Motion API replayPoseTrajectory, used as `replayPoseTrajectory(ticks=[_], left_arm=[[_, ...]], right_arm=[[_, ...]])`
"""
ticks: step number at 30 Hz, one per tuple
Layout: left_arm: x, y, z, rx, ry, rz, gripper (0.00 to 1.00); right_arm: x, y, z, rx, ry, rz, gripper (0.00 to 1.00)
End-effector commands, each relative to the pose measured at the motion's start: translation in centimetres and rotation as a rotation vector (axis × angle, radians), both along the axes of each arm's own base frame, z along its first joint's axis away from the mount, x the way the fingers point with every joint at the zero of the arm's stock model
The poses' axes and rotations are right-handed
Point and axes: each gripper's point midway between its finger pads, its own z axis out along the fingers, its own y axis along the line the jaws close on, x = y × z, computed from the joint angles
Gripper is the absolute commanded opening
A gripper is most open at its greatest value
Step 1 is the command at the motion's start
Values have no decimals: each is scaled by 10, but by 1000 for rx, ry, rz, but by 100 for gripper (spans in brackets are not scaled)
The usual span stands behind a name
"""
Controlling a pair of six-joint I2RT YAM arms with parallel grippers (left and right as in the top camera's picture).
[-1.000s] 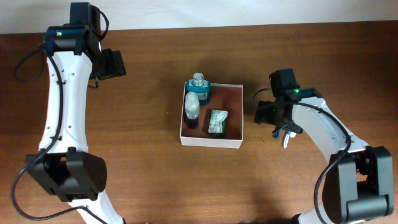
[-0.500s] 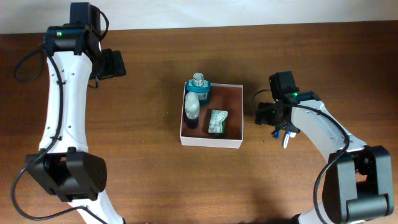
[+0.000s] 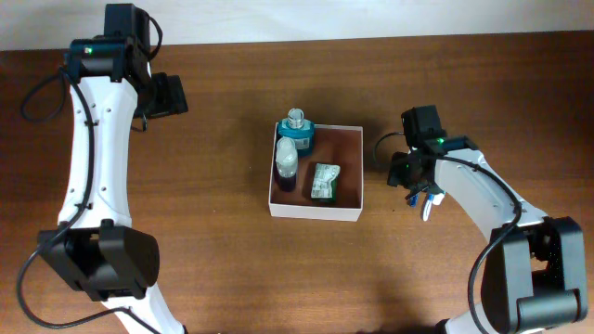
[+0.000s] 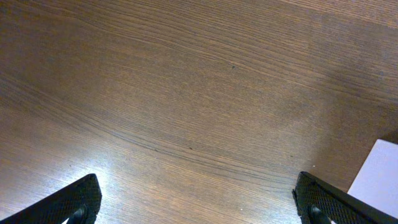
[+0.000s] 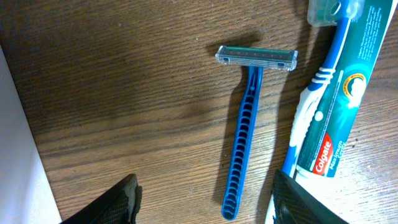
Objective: Pack container
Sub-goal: 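Move the right gripper over the blue razor beside the box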
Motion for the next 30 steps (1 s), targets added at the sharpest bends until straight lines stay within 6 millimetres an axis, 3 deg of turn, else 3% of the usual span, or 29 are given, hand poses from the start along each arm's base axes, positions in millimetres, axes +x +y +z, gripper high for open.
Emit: replayPoseTrajectory(ticks=[1,8,16,22,30], left_arm=[[-1,0,16,9,-40,-4,99],[-1,0,16,9,-40,-4,99],[-1,0,16,9,-40,-4,99],[-1,0,16,9,-40,-4,99],[-1,0,16,9,-40,-4,99]], right_arm=[[-3,-4,-8,-19,23,20,59],[-4,-11,-30,-26,74,3,61],[-12,-37,-40,-8,123,-77,61],[-10,-27,-43,53,118,-15,61],[-10,-33,-43,18,119,-29,61]])
